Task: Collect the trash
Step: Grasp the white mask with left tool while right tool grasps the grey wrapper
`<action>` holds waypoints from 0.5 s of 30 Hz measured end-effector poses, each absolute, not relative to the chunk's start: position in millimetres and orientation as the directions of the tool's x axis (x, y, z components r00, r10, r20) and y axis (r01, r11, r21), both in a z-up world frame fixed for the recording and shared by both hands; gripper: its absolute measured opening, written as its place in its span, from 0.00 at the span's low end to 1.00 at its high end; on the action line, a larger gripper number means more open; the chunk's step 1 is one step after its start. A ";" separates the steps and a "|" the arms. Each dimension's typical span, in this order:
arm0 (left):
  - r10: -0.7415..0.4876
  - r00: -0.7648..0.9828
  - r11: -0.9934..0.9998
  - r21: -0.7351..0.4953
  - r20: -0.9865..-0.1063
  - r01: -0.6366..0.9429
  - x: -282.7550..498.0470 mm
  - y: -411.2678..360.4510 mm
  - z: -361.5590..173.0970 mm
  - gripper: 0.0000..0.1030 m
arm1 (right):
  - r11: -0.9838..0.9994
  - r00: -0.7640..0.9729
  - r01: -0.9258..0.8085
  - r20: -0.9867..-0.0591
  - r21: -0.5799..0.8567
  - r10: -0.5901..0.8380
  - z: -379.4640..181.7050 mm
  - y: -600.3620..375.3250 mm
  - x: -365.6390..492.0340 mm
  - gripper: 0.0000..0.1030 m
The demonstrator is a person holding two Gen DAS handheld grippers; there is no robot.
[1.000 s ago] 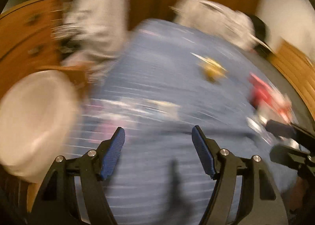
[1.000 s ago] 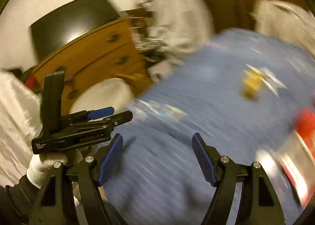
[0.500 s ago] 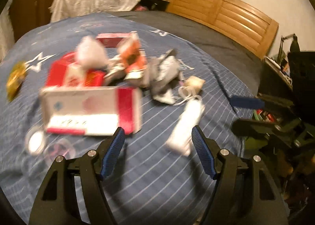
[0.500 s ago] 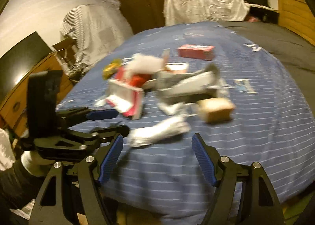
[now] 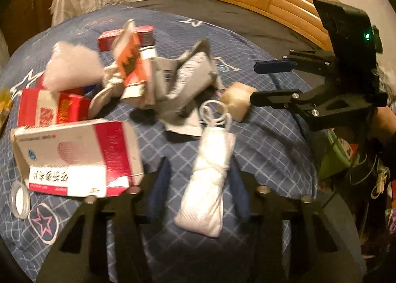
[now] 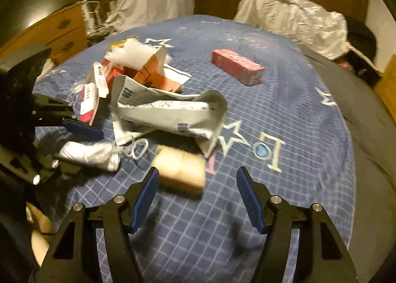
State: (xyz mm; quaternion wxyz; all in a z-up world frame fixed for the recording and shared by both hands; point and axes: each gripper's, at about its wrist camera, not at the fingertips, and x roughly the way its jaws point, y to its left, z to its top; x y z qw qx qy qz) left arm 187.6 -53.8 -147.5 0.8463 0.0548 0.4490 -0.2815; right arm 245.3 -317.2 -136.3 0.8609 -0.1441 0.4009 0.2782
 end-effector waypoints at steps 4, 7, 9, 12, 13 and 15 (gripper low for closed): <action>-0.431 0.421 0.839 -0.183 -0.798 0.512 184.8 -42.2 -145.5 0.26 | 0.771 0.525 -0.636 -0.747 -0.026 0.408 -121.8 -302.6 252.0 0.64; -0.426 0.411 0.838 -0.180 -0.806 0.515 176.0 -31.9 -143.8 0.26 | 0.705 0.520 -0.699 -0.763 -0.121 0.385 -115.5 -281.5 252.0 0.64; -0.430 0.400 0.836 -0.190 -0.809 0.514 178.4 -28.7 -143.2 0.26 | 0.635 0.527 -0.739 -0.779 -0.224 0.339 -114.2 -263.1 253.5 0.64; -0.434 0.383 0.835 -0.204 -0.815 0.511 181.2 -27.5 -144.6 0.28 | 0.517 0.514 -0.792 -0.810 -0.324 0.281 -114.4 -240.1 264.9 0.65; -0.440 0.377 0.831 -0.211 -0.815 0.514 182.4 -28.2 -145.0 0.33 | 0.484 0.507 -0.807 -0.818 -0.339 0.271 -114.2 -235.5 268.1 0.65; -0.453 0.360 0.820 -0.223 -0.816 0.527 183.8 -32.7 -145.1 0.40 | 0.403 0.457 -0.851 -0.854 -0.338 0.249 -116.6 -224.5 275.6 0.68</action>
